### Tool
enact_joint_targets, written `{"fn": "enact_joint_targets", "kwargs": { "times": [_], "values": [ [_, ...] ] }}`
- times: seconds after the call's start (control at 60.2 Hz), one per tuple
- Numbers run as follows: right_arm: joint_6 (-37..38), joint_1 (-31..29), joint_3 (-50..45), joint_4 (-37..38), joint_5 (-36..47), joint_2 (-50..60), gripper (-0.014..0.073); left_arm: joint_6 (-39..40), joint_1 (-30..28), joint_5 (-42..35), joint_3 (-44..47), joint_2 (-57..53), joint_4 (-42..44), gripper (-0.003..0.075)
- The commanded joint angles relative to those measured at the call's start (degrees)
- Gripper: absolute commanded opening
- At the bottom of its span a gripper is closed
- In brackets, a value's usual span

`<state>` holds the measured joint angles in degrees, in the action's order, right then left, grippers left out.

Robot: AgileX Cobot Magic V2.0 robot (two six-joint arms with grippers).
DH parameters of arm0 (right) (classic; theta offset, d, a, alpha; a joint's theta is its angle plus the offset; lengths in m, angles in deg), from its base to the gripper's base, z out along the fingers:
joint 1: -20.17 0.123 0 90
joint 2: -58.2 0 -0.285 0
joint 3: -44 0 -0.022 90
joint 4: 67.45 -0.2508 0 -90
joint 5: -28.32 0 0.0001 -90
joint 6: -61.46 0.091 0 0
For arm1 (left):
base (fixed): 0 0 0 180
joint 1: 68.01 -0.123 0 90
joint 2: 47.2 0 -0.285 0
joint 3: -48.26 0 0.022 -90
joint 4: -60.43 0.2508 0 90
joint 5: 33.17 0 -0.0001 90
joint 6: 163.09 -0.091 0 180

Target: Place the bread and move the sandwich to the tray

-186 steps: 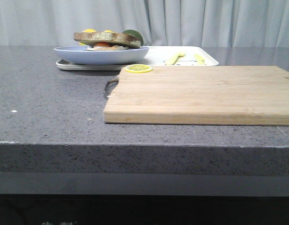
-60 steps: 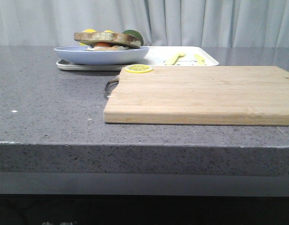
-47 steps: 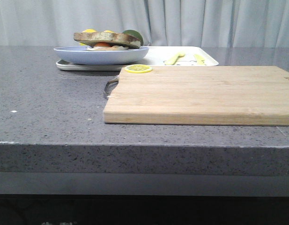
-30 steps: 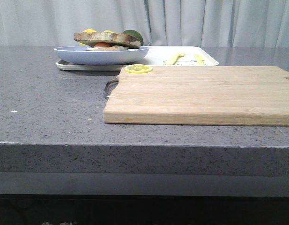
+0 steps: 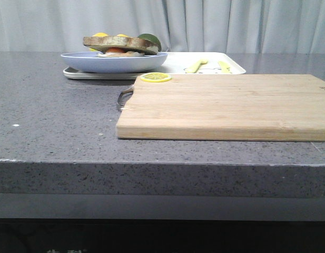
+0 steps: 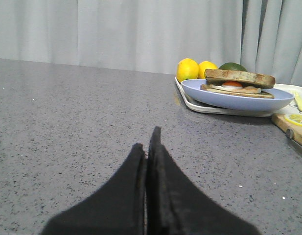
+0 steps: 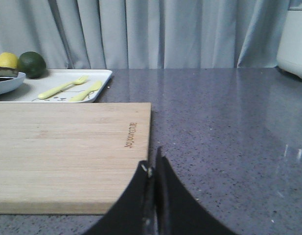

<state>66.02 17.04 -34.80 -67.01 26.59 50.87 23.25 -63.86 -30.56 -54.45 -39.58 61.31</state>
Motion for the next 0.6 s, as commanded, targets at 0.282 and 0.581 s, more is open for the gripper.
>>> {"fn": "enact_joint_targets", "kwargs": {
  "times": [0.282, 0.581],
  "values": [
    [0.0, -0.6, 0.2, 0.7, 5.2, 1.4, -0.0067, 0.4, -0.1, -4.2, 0.3, -1.2, 0.0, -0.0018],
    [0.0, 1.8, 0.2, 0.5, 5.3, 1.4, -0.0067, 0.4, -0.1, -4.2, 0.3, -1.2, 0.0, -0.0018]
  ]
}}
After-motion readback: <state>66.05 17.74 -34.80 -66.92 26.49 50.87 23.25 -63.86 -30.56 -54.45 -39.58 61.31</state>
